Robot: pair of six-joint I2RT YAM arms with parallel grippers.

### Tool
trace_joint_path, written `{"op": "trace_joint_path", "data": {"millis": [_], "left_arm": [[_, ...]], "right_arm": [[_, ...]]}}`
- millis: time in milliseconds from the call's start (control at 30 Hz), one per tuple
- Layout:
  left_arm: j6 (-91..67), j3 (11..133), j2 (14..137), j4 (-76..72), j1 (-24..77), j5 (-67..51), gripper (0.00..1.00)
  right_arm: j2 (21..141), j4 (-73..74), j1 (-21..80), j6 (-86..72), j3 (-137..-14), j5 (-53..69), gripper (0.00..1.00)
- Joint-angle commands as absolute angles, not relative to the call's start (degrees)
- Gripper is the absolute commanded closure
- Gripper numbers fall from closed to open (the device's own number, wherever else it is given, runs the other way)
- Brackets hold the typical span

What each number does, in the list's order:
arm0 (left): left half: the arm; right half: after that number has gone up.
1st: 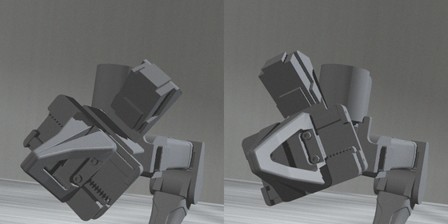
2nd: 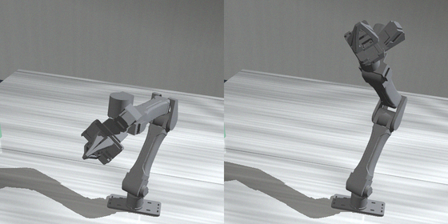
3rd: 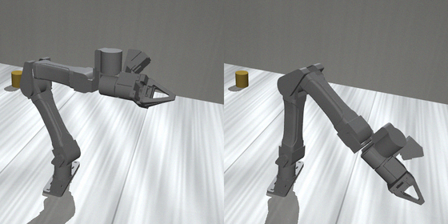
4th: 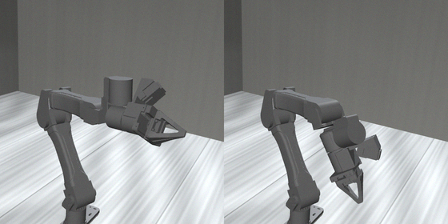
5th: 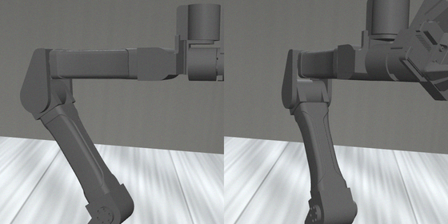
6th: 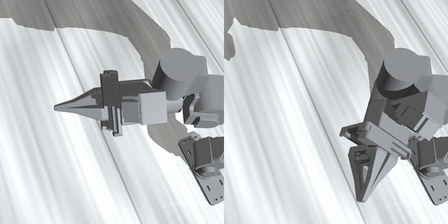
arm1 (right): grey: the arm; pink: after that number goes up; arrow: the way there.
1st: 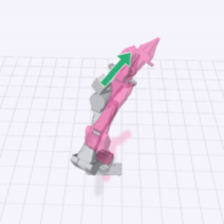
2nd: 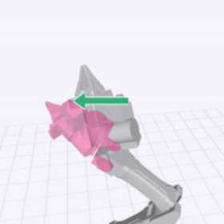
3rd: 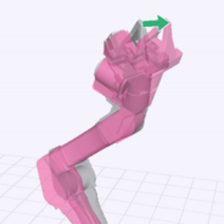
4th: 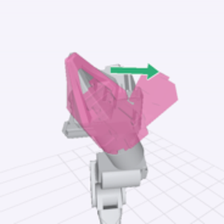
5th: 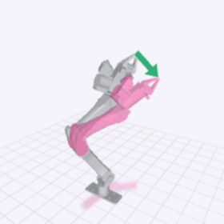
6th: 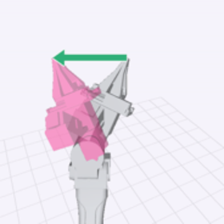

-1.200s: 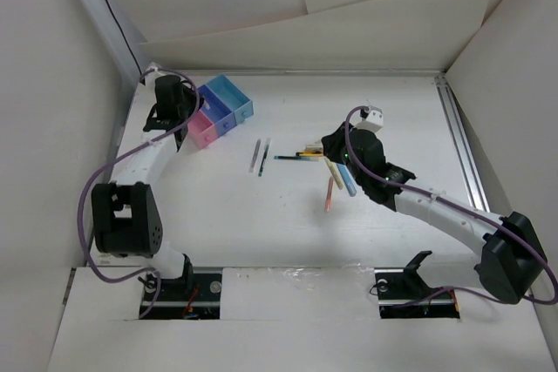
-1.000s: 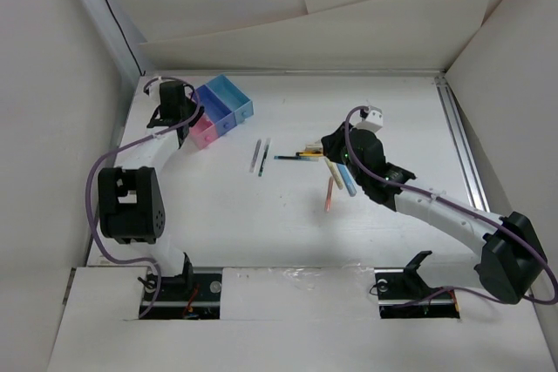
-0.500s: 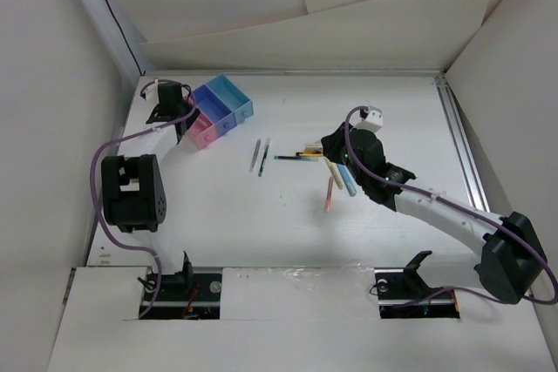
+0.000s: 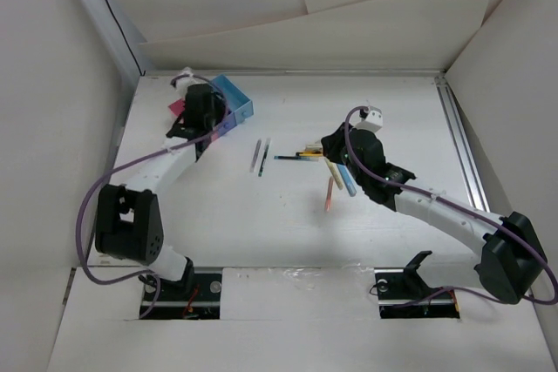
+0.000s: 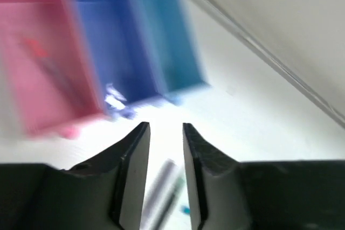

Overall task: Sort the stationery into containers
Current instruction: Pick up the pen from the center of the board.

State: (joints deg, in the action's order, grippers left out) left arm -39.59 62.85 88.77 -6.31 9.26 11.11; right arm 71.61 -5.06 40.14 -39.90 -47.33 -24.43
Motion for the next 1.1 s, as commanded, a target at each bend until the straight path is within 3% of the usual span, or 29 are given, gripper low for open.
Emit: {"op": "trace_joint_path", "data": {"millis": [0, 200, 367, 567, 1067], "left_arm": [[-32.62, 59.60, 84.64, -10.20, 20.00, 13.80, 0.75], [-27.87, 55.82, 92.72, -7.21, 27.41, 9.32, 0.83], [-26.10, 55.11, 96.06, -7.29, 30.67, 11.95, 0.83], [-26.10, 52.30, 95.45, -9.40, 30.67, 13.80, 0.72], [-25.50, 54.84, 101.68, -7.12, 30.67, 18.54, 0.78]], "right_arm": [[70.40, -5.98, 39.90, -39.55, -49.92, -24.87, 0.72], [70.40, -5.98, 39.90, -39.55, -49.92, -24.87, 0.74], [70.40, -5.98, 39.90, -39.55, -49.92, -24.87, 0.74], [71.98, -5.98, 39.90, -39.55, -49.92, -24.87, 0.74], [71.98, -5.98, 39.90, -39.55, -49.92, -24.87, 0.74]]}}
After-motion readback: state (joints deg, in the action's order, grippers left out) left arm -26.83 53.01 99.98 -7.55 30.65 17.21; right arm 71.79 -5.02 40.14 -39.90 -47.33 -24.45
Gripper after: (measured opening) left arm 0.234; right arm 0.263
